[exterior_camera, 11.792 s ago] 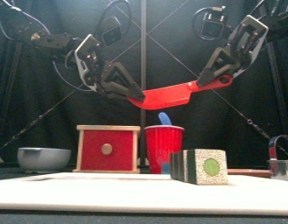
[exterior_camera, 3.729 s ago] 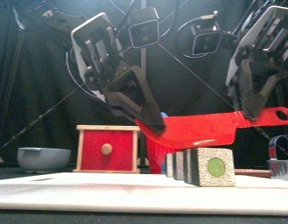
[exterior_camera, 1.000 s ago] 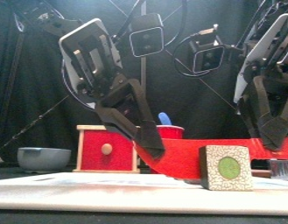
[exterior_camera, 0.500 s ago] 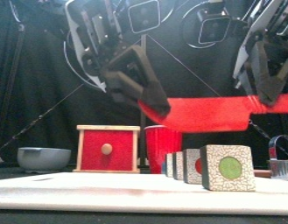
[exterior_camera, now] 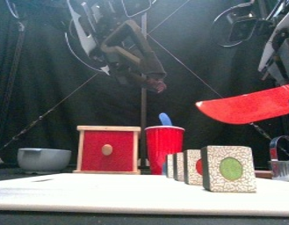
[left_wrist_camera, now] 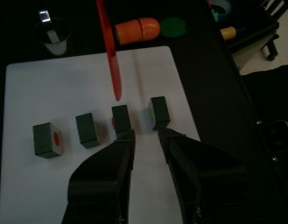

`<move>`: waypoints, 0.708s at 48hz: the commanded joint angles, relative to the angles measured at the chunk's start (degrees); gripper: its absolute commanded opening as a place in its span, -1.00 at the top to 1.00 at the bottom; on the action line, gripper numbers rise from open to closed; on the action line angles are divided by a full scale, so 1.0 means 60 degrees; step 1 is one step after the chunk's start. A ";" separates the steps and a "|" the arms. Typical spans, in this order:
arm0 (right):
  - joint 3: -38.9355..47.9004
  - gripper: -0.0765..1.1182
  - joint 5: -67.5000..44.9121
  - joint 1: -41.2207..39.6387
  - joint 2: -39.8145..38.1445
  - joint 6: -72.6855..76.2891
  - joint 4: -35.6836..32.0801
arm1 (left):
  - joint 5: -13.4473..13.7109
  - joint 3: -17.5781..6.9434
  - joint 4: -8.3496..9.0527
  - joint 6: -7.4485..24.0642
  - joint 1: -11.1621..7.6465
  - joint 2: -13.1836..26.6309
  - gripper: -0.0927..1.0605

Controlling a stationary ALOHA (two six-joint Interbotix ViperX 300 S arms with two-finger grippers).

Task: Place sushi on board then cut the sushi with the knife then place the pieces on the plate
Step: Cut the sushi into 4 pieces

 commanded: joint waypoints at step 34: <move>0.2168 0.21 0.1685 -0.1377 -0.2534 -0.0029 0.1143 | -0.4204 0.1025 -0.0029 -0.0044 0.1128 -0.0425 -0.37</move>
